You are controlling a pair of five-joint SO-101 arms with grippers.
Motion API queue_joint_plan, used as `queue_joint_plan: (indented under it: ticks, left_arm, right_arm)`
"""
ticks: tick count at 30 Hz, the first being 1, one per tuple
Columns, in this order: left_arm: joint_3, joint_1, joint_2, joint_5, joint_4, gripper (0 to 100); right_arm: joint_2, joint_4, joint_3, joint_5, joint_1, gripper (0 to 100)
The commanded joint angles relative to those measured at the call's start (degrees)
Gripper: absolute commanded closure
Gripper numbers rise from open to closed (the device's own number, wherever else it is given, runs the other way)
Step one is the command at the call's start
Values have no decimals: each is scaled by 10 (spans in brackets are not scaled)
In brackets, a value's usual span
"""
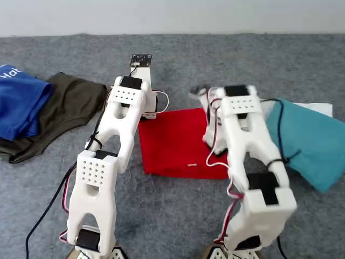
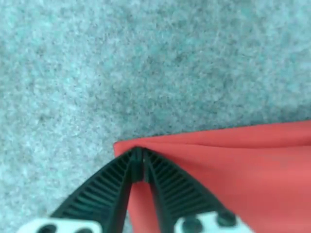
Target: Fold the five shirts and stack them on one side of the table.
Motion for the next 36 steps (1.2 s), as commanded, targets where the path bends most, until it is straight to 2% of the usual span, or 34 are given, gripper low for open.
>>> queue_joint_plan:
  ticks: [1, 8, 13, 17, 21, 23, 28, 36]
  left_arm:
    - [-22, -1, -4, 3, 4, 989]
    - [-22, -2, -4, 3, 10, 989]
    - [-22, -2, -4, 3, 11, 989]
    - [-22, -5, -4, 3, 11, 989]
    - [-22, -10, -4, 3, 10, 989]
    - [-22, -10, -4, 3, 10, 989]
    - [-22, -10, -4, 3, 10, 989]
    - [-22, -10, -4, 3, 11, 989]
  right_arm:
    - [-78, 36, -25, 0, 7, 987]
    - [-83, 94, 21, -19, 9, 976]
    - [-68, 40, 45, -174, -24, 828]
    - [-59, -15, 55, -255, -64, 688]
    - [-15, -57, 62, -405, -98, 534]
    - [14, -73, 62, -465, -107, 496]
    - [79, -125, 62, -493, -107, 534]
    - [177, -212, 64, -490, -100, 719]
